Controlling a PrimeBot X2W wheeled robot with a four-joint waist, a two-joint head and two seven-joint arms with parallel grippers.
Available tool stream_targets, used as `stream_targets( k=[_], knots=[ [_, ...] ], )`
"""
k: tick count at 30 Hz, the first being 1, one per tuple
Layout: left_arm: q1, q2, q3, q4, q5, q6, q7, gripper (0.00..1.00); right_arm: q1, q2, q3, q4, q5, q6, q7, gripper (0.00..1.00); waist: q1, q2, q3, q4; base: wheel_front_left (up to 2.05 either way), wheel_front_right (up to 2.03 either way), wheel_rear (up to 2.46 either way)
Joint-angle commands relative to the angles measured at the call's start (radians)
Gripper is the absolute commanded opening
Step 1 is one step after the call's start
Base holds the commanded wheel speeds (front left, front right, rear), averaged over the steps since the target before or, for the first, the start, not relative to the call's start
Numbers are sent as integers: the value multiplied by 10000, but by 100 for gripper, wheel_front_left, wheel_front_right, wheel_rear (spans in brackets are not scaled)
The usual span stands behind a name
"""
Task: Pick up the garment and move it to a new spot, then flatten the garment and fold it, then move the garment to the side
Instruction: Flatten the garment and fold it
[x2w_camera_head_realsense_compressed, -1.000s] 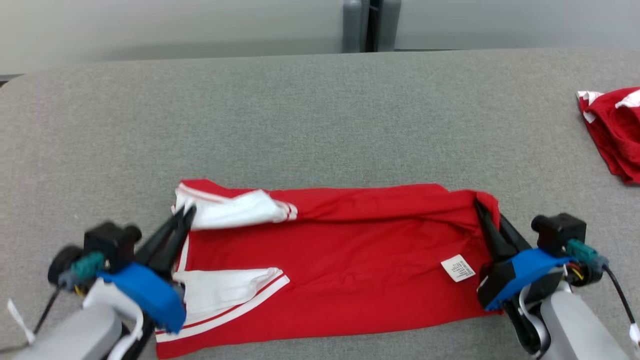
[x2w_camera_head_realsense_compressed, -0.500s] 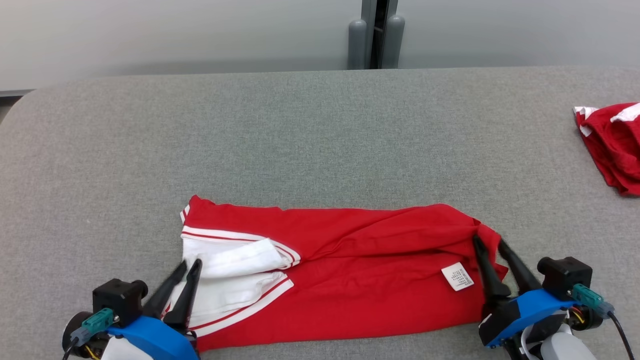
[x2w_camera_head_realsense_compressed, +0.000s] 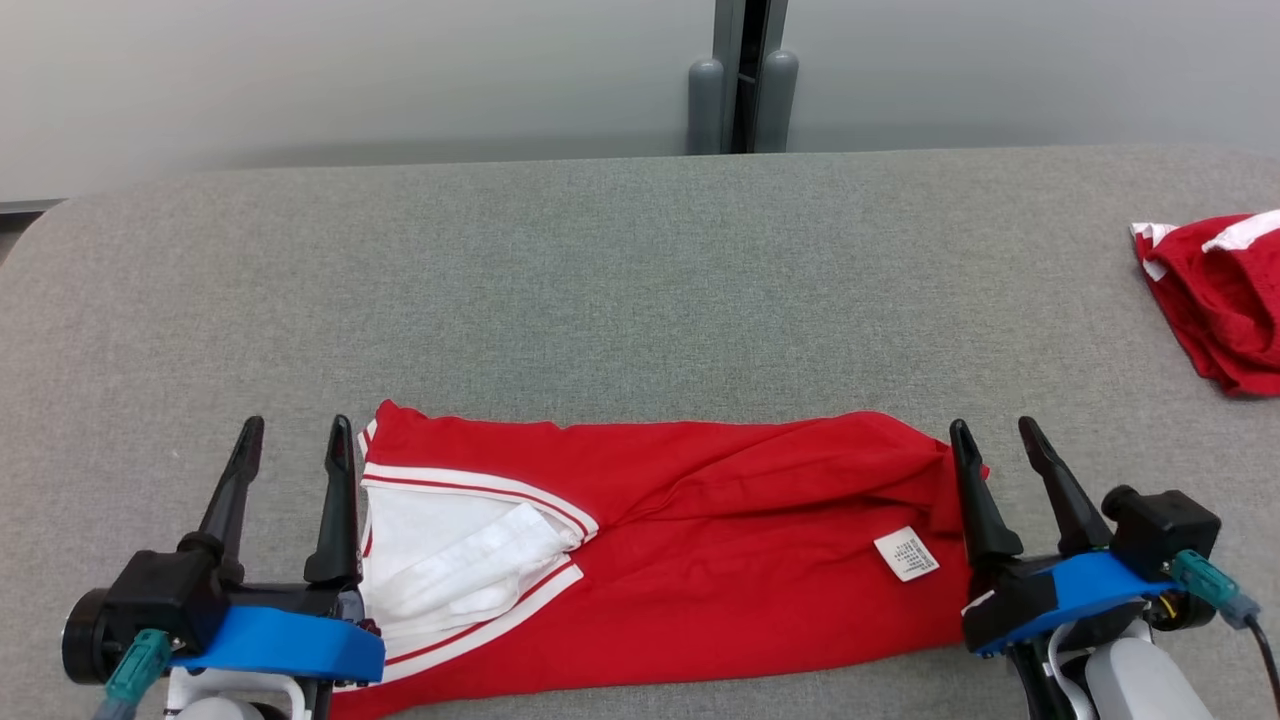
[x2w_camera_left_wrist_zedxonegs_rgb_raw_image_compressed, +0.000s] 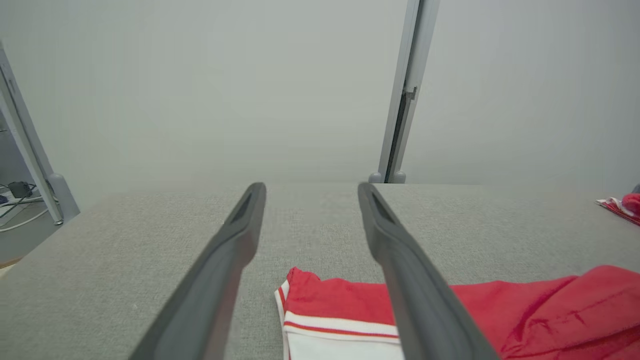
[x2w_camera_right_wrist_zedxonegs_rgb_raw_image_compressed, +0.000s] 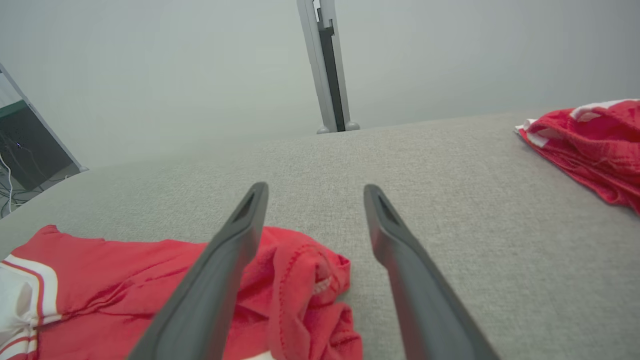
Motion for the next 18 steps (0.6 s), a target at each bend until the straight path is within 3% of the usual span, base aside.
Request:
stream_targets(
  k=[1, 10, 18],
  knots=[
    [177, -155, 224, -79, 262, -90, -37, 100, -127, 99, -41, 142, -117, -7, 60, 100, 0, 0, 8, -3, 0, 0, 0],
    [824, -1858, 2508, -142, 2307, -1194, -38, 100, -427, 505, -64, 1970, -129, -5, 534, 100, 0, 0, 83, 16, 0, 0, 0],
    [1011, -2693, 3847, 173, 3298, -2137, -38, 100, -714, 797, 185, 3382, 205, -5, 220, 100, 0, 0, 132, -54, 0, 0, 0]
  ],
)
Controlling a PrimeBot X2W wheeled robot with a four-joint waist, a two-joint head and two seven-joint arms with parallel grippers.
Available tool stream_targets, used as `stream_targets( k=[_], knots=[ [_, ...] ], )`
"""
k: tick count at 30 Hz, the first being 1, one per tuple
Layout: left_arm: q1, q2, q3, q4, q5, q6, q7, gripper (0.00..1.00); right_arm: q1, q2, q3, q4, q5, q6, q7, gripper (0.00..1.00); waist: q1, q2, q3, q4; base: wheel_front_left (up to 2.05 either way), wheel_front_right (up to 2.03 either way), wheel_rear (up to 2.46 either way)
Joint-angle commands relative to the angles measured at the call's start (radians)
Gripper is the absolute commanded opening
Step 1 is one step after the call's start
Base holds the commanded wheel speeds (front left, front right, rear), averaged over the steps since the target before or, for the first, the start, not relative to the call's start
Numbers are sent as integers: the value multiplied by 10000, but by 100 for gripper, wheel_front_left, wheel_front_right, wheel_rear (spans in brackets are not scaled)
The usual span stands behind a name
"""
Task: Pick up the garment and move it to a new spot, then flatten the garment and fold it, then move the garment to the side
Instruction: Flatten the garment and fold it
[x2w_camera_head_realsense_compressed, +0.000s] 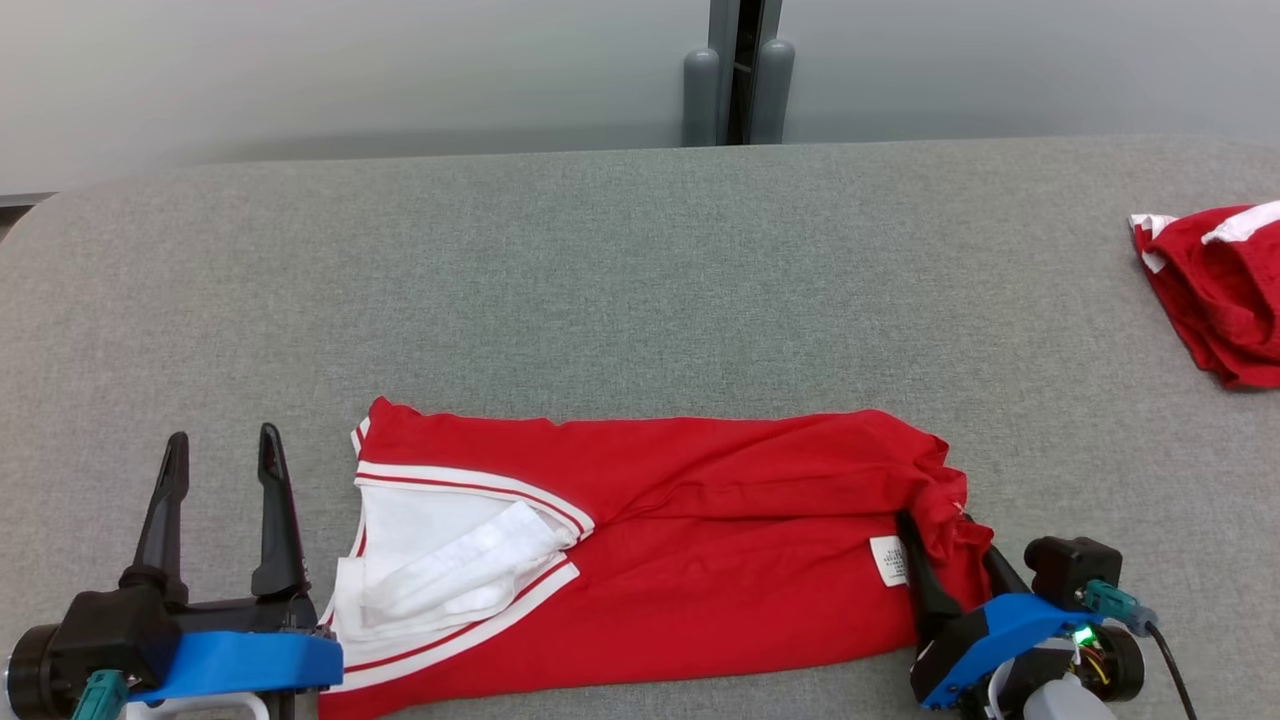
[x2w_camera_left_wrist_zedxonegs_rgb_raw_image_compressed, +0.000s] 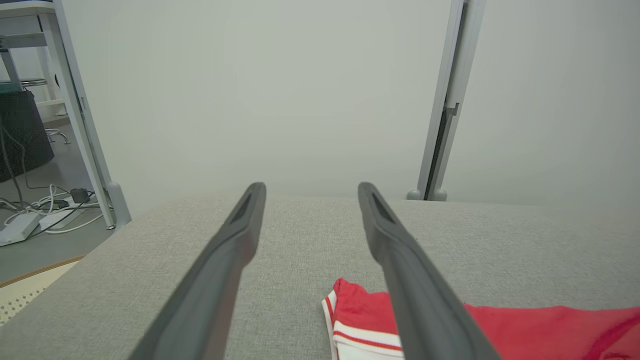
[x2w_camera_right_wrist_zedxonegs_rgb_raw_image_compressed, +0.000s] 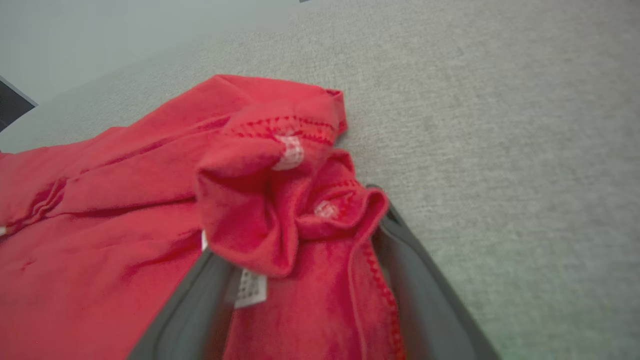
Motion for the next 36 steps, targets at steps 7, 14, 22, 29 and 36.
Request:
stream_targets(
  k=[7, 14, 22, 29, 36],
  knots=[
    [51, -425, 621, 239, 561, -578, -38, 100, -559, 213, 446, 752, 416, -8, -358, 0, 0, 0, 44, -51, 0, 0, 0],
    [114, -638, 989, 334, 856, -861, -39, 100, -779, -722, -348, 872, 582, -13, -674, 0, 0, 0, -17, -244, 0, 0, 0],
    [170, -733, 1149, 380, 993, -1043, -39, 100, -677, -1954, -1532, 484, 223, -10, -730, 0, 0, 0, -59, -493, 0, 0, 0],
    [162, -762, 1213, 413, 1041, -1104, -39, 100, -616, -1739, -1427, -521, -430, -9, -733, 0, 0, 0, -68, -631, 0, 0, 0],
    [187, -769, 1162, 453, 932, -1093, -39, 100, -259, -1066, -655, -2131, -862, -7, -430, 0, 0, 0, -127, -651, 0, 0, 0]
  ],
)
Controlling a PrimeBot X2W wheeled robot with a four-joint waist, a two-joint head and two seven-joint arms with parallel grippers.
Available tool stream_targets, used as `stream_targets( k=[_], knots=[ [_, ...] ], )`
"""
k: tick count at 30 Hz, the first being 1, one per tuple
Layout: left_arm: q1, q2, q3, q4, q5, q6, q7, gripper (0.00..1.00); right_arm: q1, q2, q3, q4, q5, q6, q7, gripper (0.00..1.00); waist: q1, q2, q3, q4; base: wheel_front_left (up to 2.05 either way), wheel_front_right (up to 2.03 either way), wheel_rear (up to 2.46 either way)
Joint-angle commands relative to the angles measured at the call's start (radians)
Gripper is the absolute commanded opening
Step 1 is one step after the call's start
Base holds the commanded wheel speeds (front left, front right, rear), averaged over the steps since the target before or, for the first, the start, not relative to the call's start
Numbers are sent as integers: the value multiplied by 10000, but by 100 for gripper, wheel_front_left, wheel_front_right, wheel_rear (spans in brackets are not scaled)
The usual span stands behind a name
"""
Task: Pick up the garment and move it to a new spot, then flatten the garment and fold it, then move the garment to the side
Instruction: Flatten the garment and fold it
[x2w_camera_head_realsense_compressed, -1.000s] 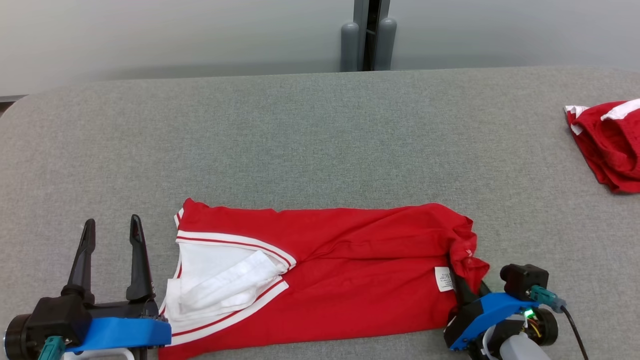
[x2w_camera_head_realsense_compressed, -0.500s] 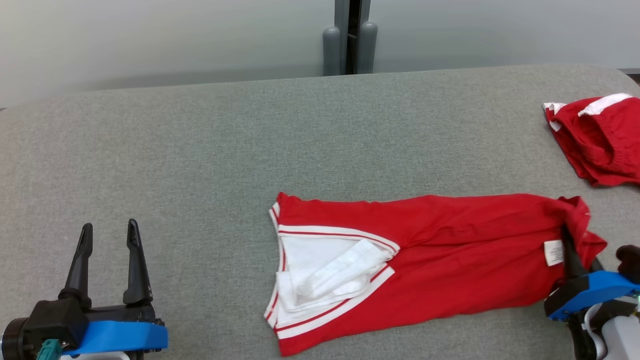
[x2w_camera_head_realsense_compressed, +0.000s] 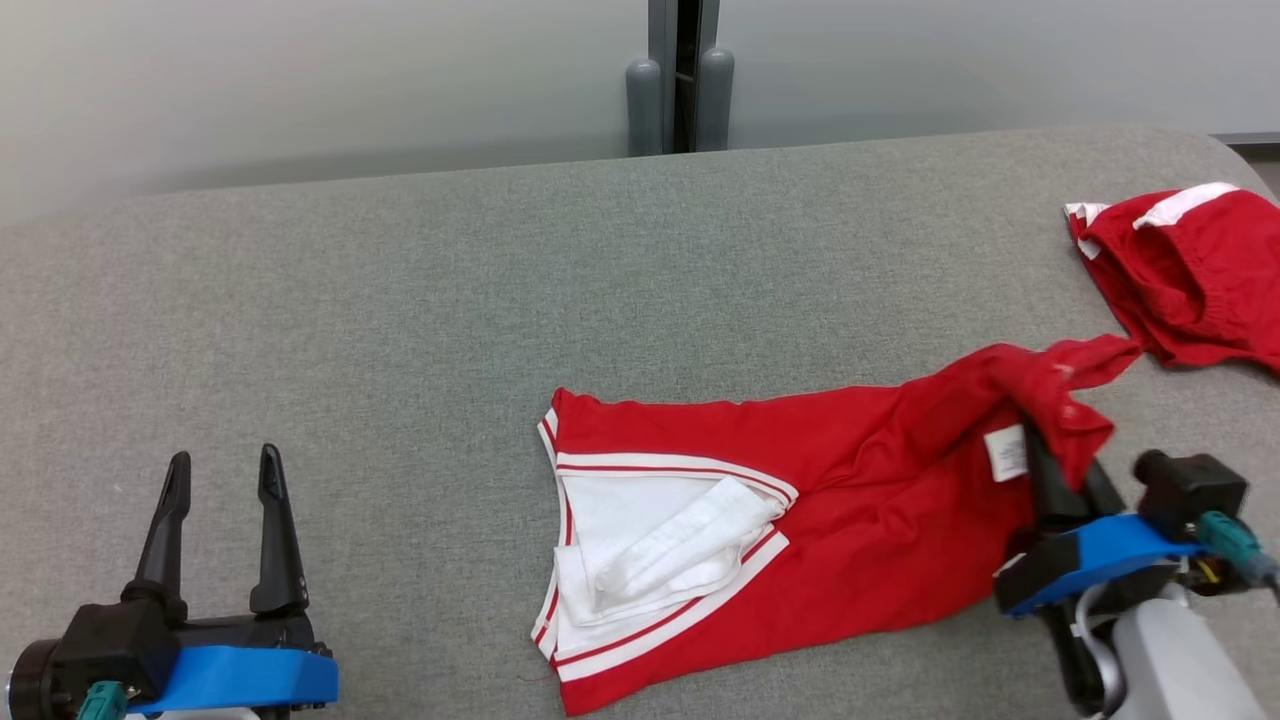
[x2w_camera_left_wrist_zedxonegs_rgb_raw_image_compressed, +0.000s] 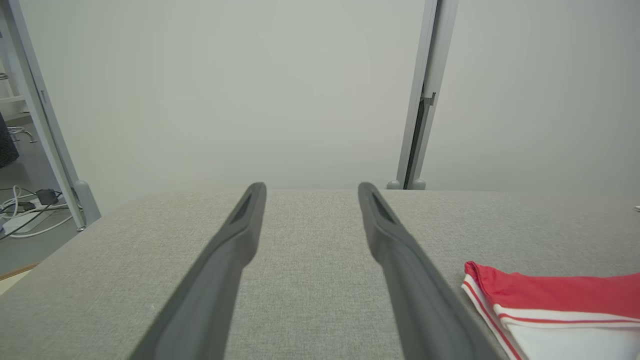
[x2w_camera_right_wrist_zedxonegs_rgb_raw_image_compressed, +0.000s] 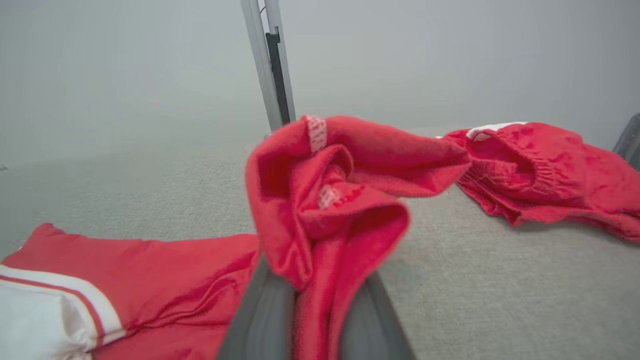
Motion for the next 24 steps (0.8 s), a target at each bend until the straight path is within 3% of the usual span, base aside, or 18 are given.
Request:
stream_targets(
  k=[1, 11, 24],
  knots=[
    [105, 17, 12, 23, -25, -2, -39, 100, 97, 85, 99, -124, -59, -5, 39, 0, 0, 0, -6, 8, 0, 0, 0],
    [72, 20, -245, 90, -166, 80, -39, 100, 553, 841, 2163, -1818, -120, -5, 867, 0, 0, 0, 51, 270, 0, 0, 0],
    [-167, 22, -520, 225, -339, 117, -39, 100, -11, 1431, 3958, -1051, 88, -5, 891, 0, 0, 0, 261, 853, 0, 0, 0]
  ],
)
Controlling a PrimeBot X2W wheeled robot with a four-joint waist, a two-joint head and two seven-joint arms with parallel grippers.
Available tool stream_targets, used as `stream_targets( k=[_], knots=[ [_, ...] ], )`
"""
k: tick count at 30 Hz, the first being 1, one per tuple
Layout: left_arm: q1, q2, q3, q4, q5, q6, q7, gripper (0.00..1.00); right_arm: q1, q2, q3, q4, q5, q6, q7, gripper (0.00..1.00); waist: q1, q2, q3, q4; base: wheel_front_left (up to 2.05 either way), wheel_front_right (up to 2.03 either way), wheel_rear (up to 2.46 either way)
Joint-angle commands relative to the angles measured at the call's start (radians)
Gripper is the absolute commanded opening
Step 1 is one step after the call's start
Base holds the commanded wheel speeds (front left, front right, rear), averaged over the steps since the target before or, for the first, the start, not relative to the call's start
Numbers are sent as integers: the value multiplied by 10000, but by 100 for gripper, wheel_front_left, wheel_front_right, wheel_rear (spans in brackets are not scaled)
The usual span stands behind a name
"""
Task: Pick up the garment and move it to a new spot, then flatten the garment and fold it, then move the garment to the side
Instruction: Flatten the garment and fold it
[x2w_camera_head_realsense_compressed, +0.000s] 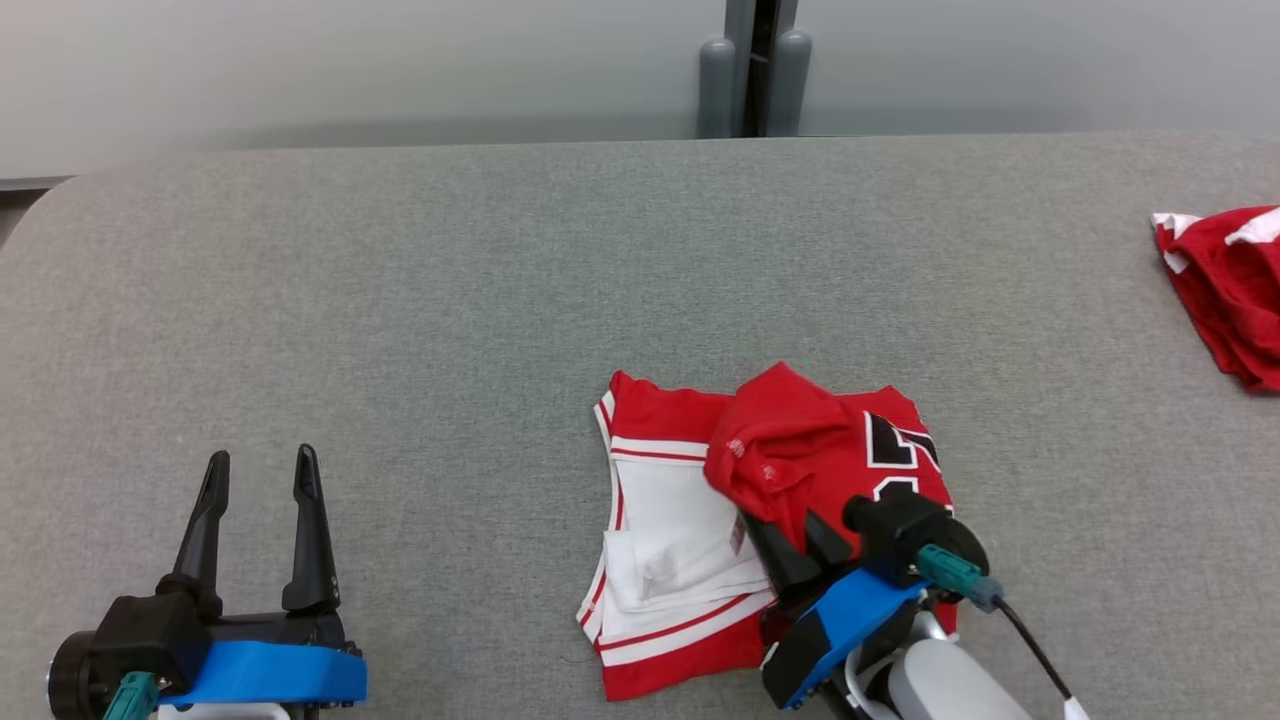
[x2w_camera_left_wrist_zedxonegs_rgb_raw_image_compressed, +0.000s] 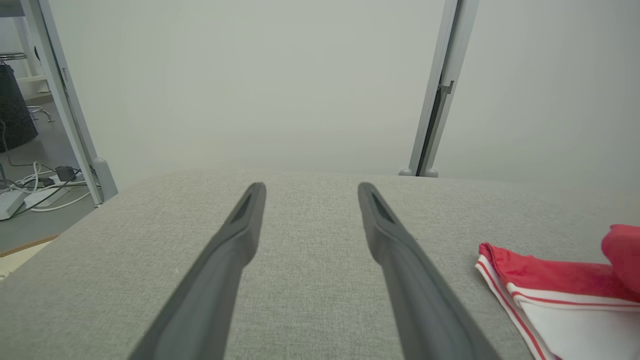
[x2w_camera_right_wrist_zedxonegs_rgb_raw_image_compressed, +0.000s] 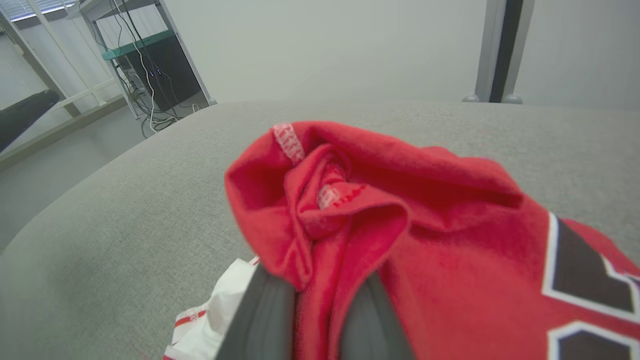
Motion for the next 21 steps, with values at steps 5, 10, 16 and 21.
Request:
stream_targets(
  k=[5, 10, 16, 21],
  knots=[
    [-188, 30, -94, 72, -129, 78, -38, 100, -276, 120, 498, 700, 233, -5, -200, 0, 0, 0, 76, 246, 0, 0, 0],
    [-190, 29, -191, 107, -167, 128, -39, 100, -416, 144, 1042, 1395, 533, -5, -451, 96, 0, 0, 83, 349, 0, 0, 0],
    [-50, 29, -114, 154, -202, 150, -38, 100, -520, 131, 1495, 1328, 409, -5, -827, 100, 0, 0, -45, 227, 0, 0, 0],
    [55, 29, -54, 150, -130, 146, -39, 100, -193, -283, 1025, 608, 323, -7, -996, 100, 0, 0, -226, 51, 0, 0, 0]
  ],
)
